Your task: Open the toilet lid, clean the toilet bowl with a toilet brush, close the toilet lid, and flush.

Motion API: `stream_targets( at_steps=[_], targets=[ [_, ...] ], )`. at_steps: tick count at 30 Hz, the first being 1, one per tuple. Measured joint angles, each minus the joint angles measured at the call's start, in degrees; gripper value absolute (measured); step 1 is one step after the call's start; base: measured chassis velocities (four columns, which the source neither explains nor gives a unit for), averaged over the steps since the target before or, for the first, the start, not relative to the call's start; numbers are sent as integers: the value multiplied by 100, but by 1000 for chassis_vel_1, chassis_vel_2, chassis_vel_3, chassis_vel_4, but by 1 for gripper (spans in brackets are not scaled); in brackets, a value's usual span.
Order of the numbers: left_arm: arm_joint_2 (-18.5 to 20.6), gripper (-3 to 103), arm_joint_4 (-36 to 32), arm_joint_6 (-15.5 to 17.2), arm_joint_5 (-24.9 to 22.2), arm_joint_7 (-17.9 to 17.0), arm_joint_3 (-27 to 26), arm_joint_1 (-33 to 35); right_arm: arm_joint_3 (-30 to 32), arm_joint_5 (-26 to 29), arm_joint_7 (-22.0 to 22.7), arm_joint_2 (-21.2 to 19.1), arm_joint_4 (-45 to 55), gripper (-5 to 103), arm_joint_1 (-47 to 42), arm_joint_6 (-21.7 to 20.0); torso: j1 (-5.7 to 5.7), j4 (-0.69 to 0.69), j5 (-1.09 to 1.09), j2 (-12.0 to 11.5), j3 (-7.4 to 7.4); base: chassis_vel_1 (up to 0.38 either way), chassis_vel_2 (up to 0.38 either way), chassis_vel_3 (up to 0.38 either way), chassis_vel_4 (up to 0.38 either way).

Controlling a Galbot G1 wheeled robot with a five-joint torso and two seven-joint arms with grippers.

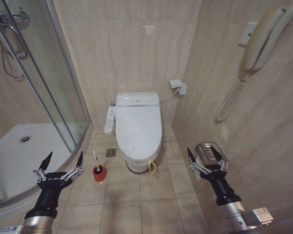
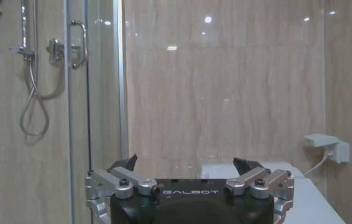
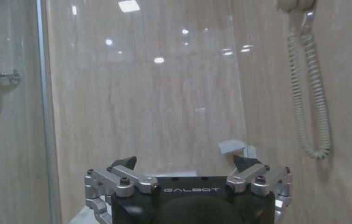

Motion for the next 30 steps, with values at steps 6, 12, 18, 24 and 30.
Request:
stream_targets(
  at_steps=[6,12,18,24,30],
  targets=[
    [0,100,0,0,0,0,0,0,0,-78,-14,0,-44,100,-9,71,2,-3,-2,0,1,-199,193,212,-216],
    [0,100,0,0,0,0,0,0,-16,-344,106,-56,-124,100,-6,143,2,2,2,-1,1,-253,240,259,-251],
    [0,100,0,0,0,-1,0,-1,-47,-495,130,-105,-208,100,-242,402,7,2,-1,-3,3,-258,283,274,-259],
    [0,100,0,0,0,-1,0,-1,-39,-419,106,-77,16,100,-693,488,5,4,-1,-3,2,-117,146,62,-100],
    [0,100,0,0,0,0,0,1,0,-417,142,-44,2,100,-744,527,-4,-1,1,1,-2,44,-53,-29,69]
  ],
)
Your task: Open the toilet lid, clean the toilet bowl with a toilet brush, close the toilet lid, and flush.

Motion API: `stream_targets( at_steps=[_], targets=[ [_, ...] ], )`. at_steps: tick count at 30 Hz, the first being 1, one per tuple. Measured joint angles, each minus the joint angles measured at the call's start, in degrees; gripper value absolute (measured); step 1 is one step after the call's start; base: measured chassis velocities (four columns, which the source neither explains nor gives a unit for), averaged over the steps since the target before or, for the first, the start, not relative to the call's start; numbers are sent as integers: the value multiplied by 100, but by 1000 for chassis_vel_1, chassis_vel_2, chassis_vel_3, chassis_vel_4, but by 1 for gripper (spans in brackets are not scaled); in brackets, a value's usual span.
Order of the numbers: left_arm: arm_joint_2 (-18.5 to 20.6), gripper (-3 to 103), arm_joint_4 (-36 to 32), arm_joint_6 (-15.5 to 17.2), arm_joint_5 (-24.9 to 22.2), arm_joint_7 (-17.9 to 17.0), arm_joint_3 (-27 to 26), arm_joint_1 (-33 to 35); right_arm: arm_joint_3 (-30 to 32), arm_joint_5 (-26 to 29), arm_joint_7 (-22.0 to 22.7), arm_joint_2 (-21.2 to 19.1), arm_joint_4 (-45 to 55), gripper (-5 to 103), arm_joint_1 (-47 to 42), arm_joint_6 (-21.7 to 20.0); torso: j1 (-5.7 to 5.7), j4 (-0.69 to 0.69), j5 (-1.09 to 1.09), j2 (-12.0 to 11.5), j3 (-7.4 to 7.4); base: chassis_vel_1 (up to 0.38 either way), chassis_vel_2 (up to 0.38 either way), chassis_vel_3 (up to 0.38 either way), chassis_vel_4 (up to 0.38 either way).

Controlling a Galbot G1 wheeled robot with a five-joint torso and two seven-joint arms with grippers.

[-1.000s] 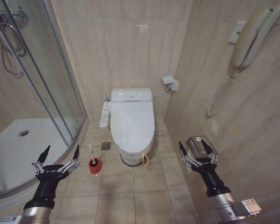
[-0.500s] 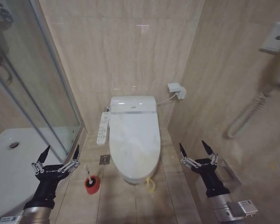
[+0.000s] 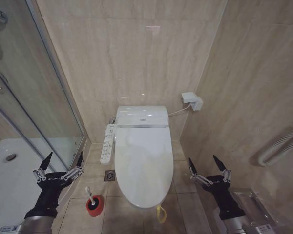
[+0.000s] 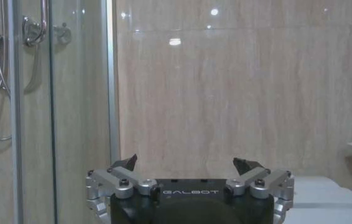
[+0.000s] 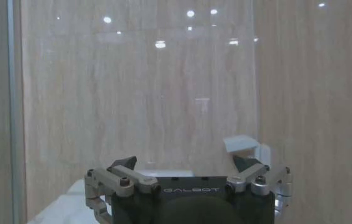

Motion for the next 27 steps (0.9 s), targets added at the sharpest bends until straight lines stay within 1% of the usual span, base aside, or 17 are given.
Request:
stream_targets(
  at_steps=[4,8,10,14,19,23,24,27],
  targets=[
    [0,100,0,0,0,0,0,-1,17,-26,-70,2,-184,100,-37,67,0,-1,0,1,0,22,-34,-35,20],
    [0,100,0,0,0,0,0,-1,34,-75,-229,1,-491,100,-79,200,4,2,-1,-1,2,0,0,0,0],
    [1,100,0,0,0,0,0,-1,51,-93,-349,12,-700,100,-116,289,5,1,0,-1,2,0,0,0,0],
    [1,100,0,0,0,0,0,-1,88,-130,-428,47,-947,100,-211,494,5,1,1,-1,2,0,0,0,0],
    [1,100,0,0,0,0,0,-1,144,-53,-509,59,-919,100,-404,592,4,1,0,-1,2,0,0,0,0],
    [0,100,0,0,0,0,0,-1,238,38,-730,45,-1002,100,-658,858,5,0,-1,-1,2,0,0,0,0],
    [0,100,0,0,0,0,0,-1,238,38,-730,45,-1002,100,-658,858,5,0,-1,-1,2,0,0,0,0],
    [1,100,0,0,0,0,0,-1,251,49,-856,29,-1153,100,-828,1087,4,0,0,-1,2,0,0,0,0]
  ],
)
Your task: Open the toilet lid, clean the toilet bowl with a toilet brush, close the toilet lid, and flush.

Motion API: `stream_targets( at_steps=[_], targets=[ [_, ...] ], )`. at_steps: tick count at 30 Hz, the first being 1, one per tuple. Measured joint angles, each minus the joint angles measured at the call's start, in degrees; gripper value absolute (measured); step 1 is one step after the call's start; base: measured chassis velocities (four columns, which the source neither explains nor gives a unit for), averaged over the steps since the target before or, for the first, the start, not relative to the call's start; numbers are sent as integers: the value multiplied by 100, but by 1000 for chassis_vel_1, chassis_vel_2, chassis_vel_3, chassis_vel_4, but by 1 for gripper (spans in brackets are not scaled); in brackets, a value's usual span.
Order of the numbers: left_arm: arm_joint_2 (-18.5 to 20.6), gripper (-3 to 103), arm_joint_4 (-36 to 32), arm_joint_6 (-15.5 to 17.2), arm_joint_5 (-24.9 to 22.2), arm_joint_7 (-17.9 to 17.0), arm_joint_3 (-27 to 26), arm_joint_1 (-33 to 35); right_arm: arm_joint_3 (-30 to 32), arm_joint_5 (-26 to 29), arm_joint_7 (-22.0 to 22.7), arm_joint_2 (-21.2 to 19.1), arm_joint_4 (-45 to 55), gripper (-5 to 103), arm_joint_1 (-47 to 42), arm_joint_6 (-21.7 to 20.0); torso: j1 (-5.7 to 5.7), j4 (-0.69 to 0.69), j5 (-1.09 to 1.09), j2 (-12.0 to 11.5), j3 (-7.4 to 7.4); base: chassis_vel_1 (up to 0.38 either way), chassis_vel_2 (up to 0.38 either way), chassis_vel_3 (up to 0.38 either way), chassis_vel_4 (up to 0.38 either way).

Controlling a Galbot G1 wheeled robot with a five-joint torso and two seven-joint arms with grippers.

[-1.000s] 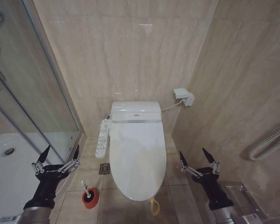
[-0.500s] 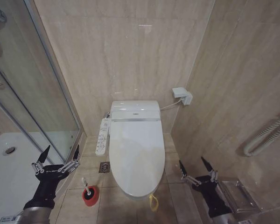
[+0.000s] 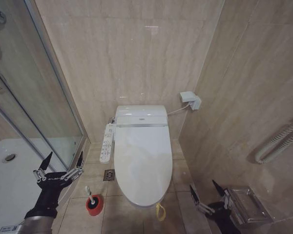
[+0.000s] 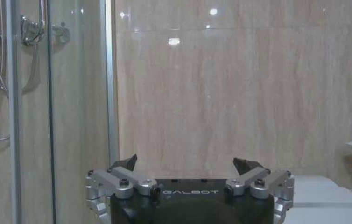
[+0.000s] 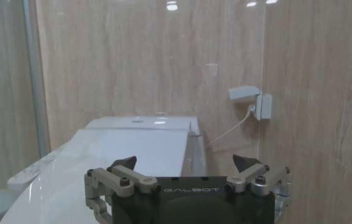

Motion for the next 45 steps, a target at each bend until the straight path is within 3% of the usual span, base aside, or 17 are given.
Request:
stream_targets(
  at_steps=[13,22,31,45],
  targets=[
    [0,100,0,0,0,0,0,0,-311,-515,-193,-127,-690,100,-134,337,0,1,0,0,0,0,0,0,0],
    [0,100,0,0,0,0,0,0,-646,-626,-166,-218,-1216,100,222,6,0,1,0,0,0,0,0,0,0],
    [0,100,0,0,0,0,0,0,-877,-828,-51,-564,-1581,100,698,-388,1,2,0,-1,0,0,0,0,0],
    [0,100,0,0,0,0,0,0,-1379,-984,-52,-763,-2072,100,826,-488,1,0,0,-1,0,0,0,0,0]
  ],
)
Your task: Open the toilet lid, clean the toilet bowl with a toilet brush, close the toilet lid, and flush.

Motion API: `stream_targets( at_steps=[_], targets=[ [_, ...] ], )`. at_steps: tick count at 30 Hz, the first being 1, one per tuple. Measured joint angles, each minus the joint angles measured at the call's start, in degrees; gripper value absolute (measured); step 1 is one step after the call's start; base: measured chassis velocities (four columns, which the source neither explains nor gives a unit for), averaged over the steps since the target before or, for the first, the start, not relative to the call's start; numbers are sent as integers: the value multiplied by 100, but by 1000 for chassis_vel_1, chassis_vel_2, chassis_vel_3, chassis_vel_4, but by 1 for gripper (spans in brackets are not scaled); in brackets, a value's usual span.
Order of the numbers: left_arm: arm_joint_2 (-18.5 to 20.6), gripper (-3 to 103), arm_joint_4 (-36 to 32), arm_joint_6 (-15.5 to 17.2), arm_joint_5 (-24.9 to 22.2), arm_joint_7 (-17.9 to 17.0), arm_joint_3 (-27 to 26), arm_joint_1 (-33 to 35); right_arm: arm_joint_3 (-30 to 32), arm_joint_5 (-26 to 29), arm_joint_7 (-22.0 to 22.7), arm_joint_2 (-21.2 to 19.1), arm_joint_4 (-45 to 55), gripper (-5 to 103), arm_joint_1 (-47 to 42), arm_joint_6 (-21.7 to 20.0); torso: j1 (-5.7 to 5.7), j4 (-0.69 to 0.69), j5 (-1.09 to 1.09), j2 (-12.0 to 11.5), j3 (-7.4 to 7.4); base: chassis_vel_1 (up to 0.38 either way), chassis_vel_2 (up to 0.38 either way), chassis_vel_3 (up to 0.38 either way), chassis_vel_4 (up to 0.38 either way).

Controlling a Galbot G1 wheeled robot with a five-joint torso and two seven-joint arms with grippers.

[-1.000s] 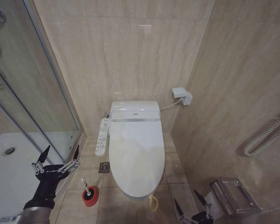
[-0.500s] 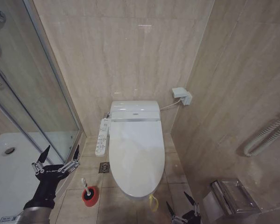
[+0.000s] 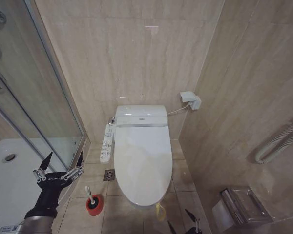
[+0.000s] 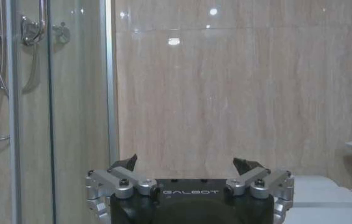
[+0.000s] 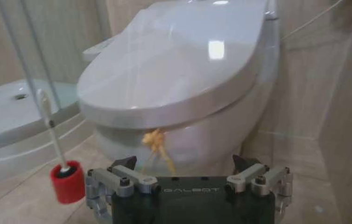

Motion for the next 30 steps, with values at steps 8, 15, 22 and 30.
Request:
stream_targets(
  at_steps=[8,15,22,30],
  targets=[
    [0,100,-1,0,0,0,0,0,-343,-167,37,77,-221,100,155,-42,0,0,-1,0,0,0,0,0,0],
    [0,100,0,0,0,0,0,0,-442,-220,170,227,-555,100,447,-5,0,1,0,0,0,0,0,0,0],
    [0,100,0,0,0,0,0,0,-194,-179,189,195,-728,100,681,53,0,0,0,0,0,0,0,0,0],
    [0,100,0,0,0,0,0,0,-222,-136,243,214,-851,100,852,49,0,0,0,0,0,0,0,0,0]
  ],
)
